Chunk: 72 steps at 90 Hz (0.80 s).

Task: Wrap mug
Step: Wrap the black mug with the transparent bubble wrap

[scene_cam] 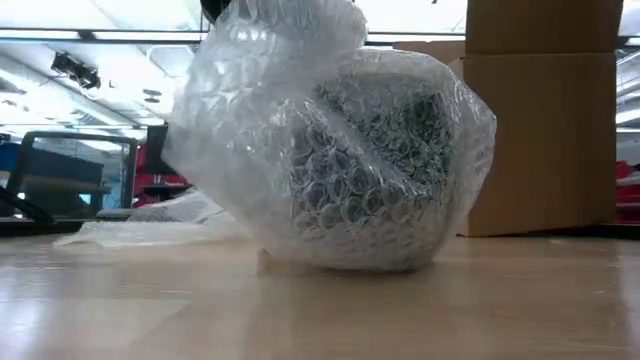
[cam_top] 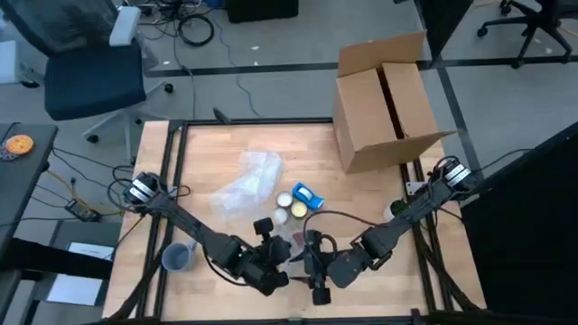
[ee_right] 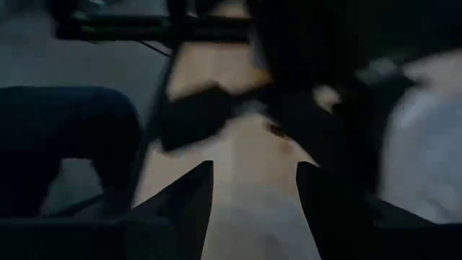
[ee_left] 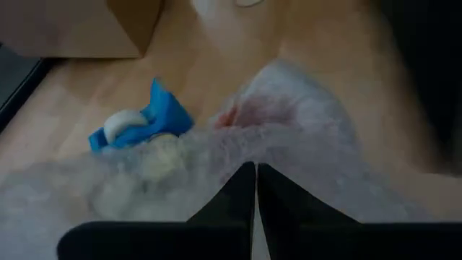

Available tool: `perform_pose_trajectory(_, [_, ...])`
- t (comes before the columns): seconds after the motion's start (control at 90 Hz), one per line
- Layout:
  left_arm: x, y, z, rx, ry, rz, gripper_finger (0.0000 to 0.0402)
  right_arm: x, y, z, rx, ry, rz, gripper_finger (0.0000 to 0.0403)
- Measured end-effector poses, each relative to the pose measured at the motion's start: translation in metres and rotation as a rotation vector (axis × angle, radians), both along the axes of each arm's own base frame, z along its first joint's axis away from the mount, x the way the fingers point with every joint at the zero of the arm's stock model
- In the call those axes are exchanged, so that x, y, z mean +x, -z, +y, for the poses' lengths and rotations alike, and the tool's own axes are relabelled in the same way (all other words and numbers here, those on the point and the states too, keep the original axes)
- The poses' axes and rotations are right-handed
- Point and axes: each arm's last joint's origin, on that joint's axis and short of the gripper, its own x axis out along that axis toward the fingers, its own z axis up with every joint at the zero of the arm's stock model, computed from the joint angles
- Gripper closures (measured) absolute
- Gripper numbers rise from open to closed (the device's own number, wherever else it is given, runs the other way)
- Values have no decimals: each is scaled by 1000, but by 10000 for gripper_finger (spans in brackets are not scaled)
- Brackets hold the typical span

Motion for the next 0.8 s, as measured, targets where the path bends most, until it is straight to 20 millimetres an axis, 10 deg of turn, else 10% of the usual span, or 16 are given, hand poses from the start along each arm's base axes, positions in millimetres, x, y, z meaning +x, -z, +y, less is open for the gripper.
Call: perform_pose_trajectory(0.8, [0, -5, -16, -85, 163, -5, 286, 14, 43, -21, -81, 140, 197, 227])
